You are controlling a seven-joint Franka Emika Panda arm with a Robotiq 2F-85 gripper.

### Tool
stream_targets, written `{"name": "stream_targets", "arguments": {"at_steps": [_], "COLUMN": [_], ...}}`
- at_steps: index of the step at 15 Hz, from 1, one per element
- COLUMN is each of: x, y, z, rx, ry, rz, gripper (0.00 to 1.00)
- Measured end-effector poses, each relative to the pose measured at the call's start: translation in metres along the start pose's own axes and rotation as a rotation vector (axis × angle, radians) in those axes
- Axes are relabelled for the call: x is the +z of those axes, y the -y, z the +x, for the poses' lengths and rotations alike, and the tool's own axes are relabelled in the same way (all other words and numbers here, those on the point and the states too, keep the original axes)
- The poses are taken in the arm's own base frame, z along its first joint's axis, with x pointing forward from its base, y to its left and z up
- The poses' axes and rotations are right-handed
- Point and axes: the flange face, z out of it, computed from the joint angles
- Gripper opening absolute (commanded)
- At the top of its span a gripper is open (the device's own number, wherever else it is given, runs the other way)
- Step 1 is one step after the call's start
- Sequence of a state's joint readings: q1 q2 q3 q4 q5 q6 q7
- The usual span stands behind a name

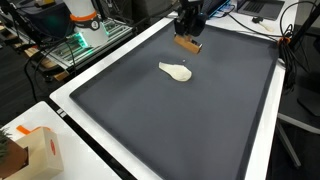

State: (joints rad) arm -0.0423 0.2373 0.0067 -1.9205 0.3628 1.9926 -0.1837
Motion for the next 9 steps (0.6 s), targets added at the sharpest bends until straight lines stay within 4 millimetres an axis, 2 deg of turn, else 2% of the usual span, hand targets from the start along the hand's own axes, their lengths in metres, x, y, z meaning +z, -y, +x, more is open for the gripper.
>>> {"name": "stream_targets", "arguments": {"at_steps": [9], "x": [0.016], "y": [-0.019], "z": [0.005], "rx": [-0.006], "ry": [0.011], "rz": [0.069], "gripper": [0.24]}}
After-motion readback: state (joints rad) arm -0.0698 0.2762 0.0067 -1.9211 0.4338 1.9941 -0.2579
